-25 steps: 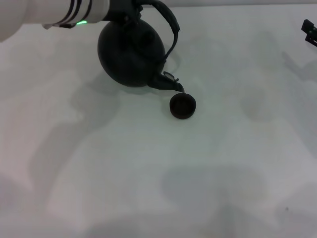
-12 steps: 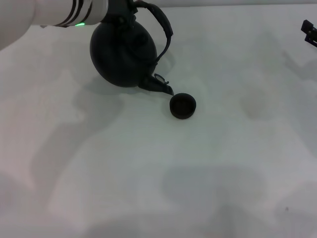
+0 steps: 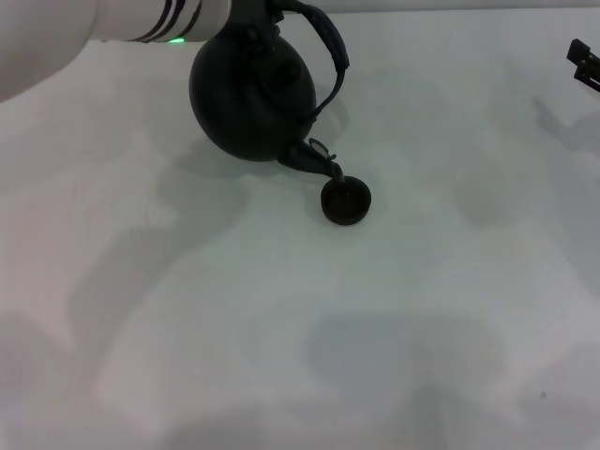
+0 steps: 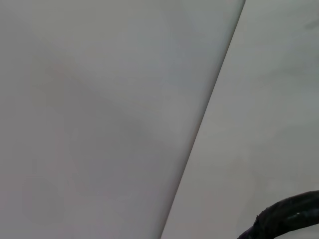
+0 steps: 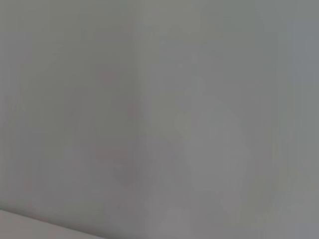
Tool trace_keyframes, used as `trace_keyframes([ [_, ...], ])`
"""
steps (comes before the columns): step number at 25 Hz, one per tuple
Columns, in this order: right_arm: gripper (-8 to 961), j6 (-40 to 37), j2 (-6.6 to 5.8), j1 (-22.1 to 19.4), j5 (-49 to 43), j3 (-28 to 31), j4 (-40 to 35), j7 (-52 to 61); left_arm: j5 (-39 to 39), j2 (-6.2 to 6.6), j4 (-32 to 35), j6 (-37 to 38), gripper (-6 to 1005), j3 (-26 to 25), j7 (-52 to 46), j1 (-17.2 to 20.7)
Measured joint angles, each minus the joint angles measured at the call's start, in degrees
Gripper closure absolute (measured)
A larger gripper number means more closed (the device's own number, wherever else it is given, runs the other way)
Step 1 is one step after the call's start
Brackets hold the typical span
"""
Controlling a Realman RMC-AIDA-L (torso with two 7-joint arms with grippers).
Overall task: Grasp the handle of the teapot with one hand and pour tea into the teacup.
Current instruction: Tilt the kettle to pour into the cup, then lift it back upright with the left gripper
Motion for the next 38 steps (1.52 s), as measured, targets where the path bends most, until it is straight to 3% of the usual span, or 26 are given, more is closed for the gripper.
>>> trace_keyframes([
  [38, 85, -2.9, 0.09, 1.3, 0.7, 0.4, -1.6, -0.9, 0.2, 0.26, -6.3, 0.5, 892, 3.8, 5.5, -9.6],
])
